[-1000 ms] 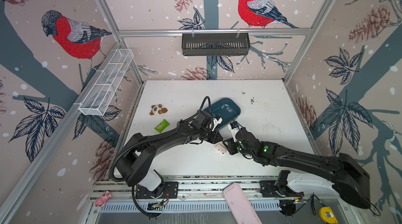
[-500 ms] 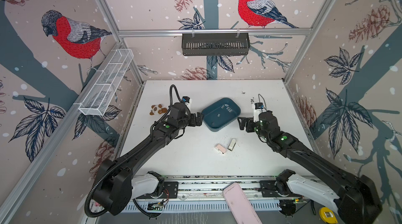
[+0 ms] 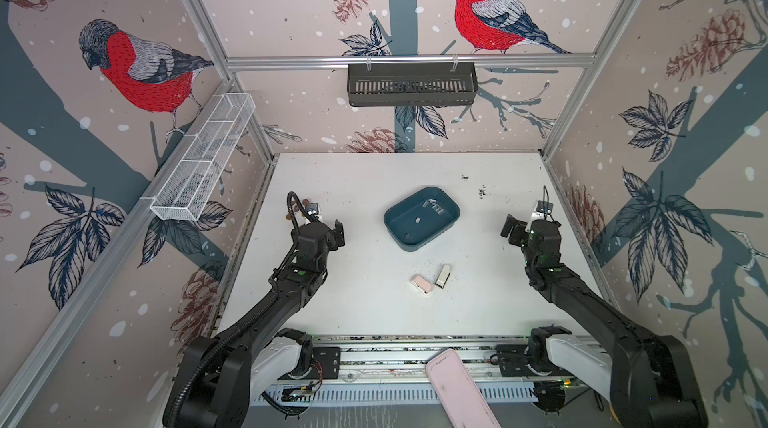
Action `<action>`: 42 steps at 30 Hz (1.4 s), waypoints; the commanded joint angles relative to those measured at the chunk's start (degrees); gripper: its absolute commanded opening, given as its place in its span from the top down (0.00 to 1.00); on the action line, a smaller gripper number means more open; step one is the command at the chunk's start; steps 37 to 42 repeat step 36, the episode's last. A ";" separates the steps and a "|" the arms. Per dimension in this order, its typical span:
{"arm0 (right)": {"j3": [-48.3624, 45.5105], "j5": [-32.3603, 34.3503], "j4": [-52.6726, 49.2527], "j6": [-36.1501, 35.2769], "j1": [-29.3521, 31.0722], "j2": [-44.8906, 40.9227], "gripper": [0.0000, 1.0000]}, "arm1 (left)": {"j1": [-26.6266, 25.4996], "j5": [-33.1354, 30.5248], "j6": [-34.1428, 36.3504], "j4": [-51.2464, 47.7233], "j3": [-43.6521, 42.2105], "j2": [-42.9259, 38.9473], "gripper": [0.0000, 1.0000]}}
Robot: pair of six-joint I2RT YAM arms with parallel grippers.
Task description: Load the staples into the stapler
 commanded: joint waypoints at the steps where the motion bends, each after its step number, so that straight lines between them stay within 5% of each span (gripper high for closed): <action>1: -3.75 0.46 18.94 -4.26 -1.25 4.26 0.00 | 3.41 1.87 4.00 15.02 -4.02 0.13 0.03; 5: -9.10 0.66 36.11 -6.57 -1.52 11.50 0.00 | 5.26 3.70 8.25 24.28 -6.90 4.31 0.03; 10: -8.46 -3.45 40.26 -8.70 -2.26 14.18 0.01 | 6.13 5.54 12.90 38.21 -9.37 11.67 0.02; 15: -10.59 -9.75 48.73 -10.93 -2.49 20.12 0.01 | 7.24 10.47 13.21 40.33 -6.15 17.20 0.03; 19: -9.26 -12.21 51.11 -11.33 -3.07 24.64 0.01 | 8.86 13.88 11.64 47.19 -6.67 23.11 0.02; 22: -6.15 -7.59 43.76 -8.53 -3.72 24.09 0.00 | 9.76 14.94 11.23 53.44 -7.51 27.45 0.02; 42: -6.30 -7.33 44.05 -8.75 -3.55 23.94 0.00 | 12.86 18.29 8.18 46.18 -4.54 26.58 0.02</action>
